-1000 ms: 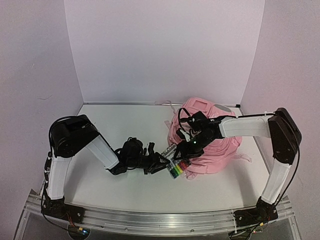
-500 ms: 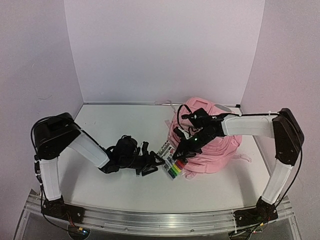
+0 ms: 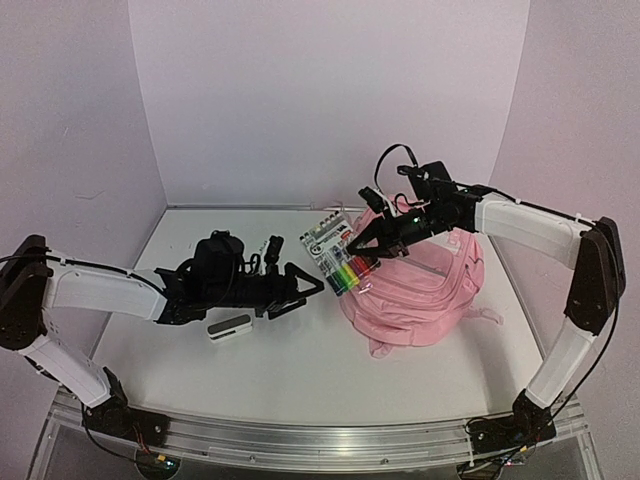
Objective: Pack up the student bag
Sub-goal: Pick up the stationery from the center of the board.
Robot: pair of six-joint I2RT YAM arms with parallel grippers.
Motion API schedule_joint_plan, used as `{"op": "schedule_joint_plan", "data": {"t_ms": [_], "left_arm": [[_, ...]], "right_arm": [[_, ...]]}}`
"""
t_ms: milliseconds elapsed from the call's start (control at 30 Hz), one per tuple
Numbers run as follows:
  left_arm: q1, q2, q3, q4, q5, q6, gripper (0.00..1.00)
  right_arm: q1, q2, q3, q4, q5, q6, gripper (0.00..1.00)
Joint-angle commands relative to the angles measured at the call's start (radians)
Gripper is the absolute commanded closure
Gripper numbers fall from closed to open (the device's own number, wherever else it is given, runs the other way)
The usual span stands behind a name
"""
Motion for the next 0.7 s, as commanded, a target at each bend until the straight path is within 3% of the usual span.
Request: {"op": "schedule_joint_plan", "data": {"t_ms": [0, 233, 500, 667], "left_arm": [[-0.002, 0.005, 0.067, 0.031, 0.023, 0.021, 0.24], [-0.002, 0.038, 0.089, 0.131, 0.033, 0.002, 0.32], [0.002, 0.032, 0.114, 0.157, 0.016, 0.024, 0.63], [0.015, 0.029, 0.119, 0.170, 0.042, 0.025, 0.71]], "right_arm": [[0.008, -0.017, 0.061, 0.033, -0.171, 0.004, 1.00], [0.010, -0.029, 0.043, 0.034, -0.230, 0.010, 1.00], [0.011, -0.035, -0.001, 0.036, -0.271, 0.025, 1.00], [0.011, -0.020, -0.029, 0.048, -0.283, 0.038, 1.00]]}}
